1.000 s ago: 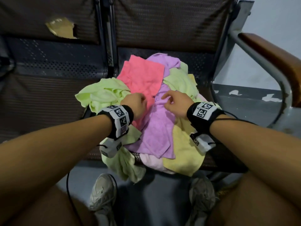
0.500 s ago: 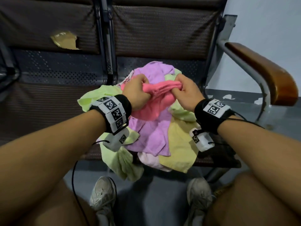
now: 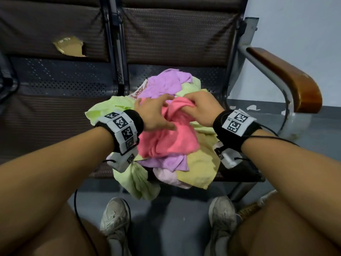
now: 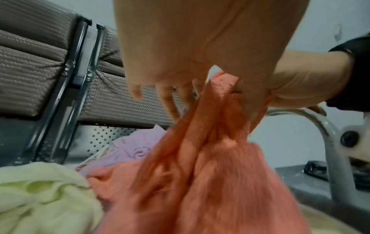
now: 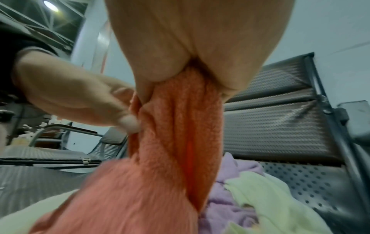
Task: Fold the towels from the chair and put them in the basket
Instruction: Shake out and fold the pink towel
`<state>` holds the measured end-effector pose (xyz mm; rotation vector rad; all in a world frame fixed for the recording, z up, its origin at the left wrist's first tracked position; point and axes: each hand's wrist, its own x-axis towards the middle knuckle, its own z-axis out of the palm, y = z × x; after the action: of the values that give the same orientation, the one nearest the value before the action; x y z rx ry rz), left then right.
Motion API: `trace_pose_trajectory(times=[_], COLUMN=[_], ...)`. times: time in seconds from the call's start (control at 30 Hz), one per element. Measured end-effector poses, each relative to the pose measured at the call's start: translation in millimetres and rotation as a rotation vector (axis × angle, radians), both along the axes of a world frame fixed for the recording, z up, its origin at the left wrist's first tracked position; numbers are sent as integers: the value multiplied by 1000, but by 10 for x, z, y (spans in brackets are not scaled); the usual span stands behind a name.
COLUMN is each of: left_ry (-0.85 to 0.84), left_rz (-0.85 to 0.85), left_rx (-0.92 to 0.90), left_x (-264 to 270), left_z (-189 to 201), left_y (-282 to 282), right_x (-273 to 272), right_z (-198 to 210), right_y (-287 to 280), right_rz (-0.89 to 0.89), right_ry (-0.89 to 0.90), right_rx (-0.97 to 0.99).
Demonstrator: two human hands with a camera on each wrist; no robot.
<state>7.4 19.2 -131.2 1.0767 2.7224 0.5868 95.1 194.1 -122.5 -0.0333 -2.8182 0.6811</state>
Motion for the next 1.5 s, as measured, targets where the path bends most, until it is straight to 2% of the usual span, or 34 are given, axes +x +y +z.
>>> trace_pose_trajectory(times=[0.07, 0.13, 0.2, 0.23, 0.33, 0.37, 0.4, 0.5, 0.57, 0.7, 0.77, 0.8, 0.9, 0.93, 1.0, 1.1, 1.2, 1.27, 1.33, 1.43, 1.5], left_ry=[-44, -81, -110, -144, -171, -136, -96, -81, -92, -88, -163, -228, -566, -694, -857, -906, -960, -994, -1007, -1005, -1014], left_rz=[-70, -68, 6, 31, 57, 88, 138, 298, 321, 357, 485, 544, 584, 578, 554, 533, 502, 456, 406, 318, 284], left_rx=[154, 308, 464, 547, 665, 649, 627, 523, 448, 276, 285, 316, 514, 623, 789, 945, 1145, 1169, 1143, 1091, 1056], left_x=[78, 88, 59, 38, -5, -34, -86, -248, -306, -349, -416, -448, -465, -429, -340, -227, -65, 35, 126, 237, 276], left_z=[50, 114, 184, 219, 285, 278, 253, 158, 98, 93, 126, 136, 119, 119, 159, 312, 477, 530, 553, 584, 592], left_y=[76, 120, 123, 117, 85, 71, 52, -47, -87, -67, -48, -38, 8, 38, 126, 278, 372, 407, 432, 452, 445], right_x=[-13, -34, -23, -10, 23, 6, -23, -131, -161, -179, -144, -117, -47, -18, 21, 86, 115, 120, 108, 45, -27], right_z=[35, 76, 92, 55, -119, -177, -194, -118, -21, 151, 173, 158, 26, -1, -9, 125, 245, 228, 172, 86, 49], right_y=[-143, -115, 13, 74, 132, 158, 191, 343, 356, 328, 365, 379, 357, 334, 303, 249, 115, 13, -84, -161, -176], right_rz=[68, -2, -82, -93, -109, -129, -163, -301, -328, -273, -274, -280, -234, -221, -194, 15, 107, 49, -43, -134, -186], right_ry=[39, 66, -1, -72, -323, -334, -291, 104, 298, 426, 342, 242, -52, -86, -13, 154, 52, -92, -143, -149, -90], right_rx=[5, -113, -285, -295, -9, -12, -91, -380, -469, -671, -600, -506, -347, -313, -284, -267, -145, -90, -55, -143, -195])
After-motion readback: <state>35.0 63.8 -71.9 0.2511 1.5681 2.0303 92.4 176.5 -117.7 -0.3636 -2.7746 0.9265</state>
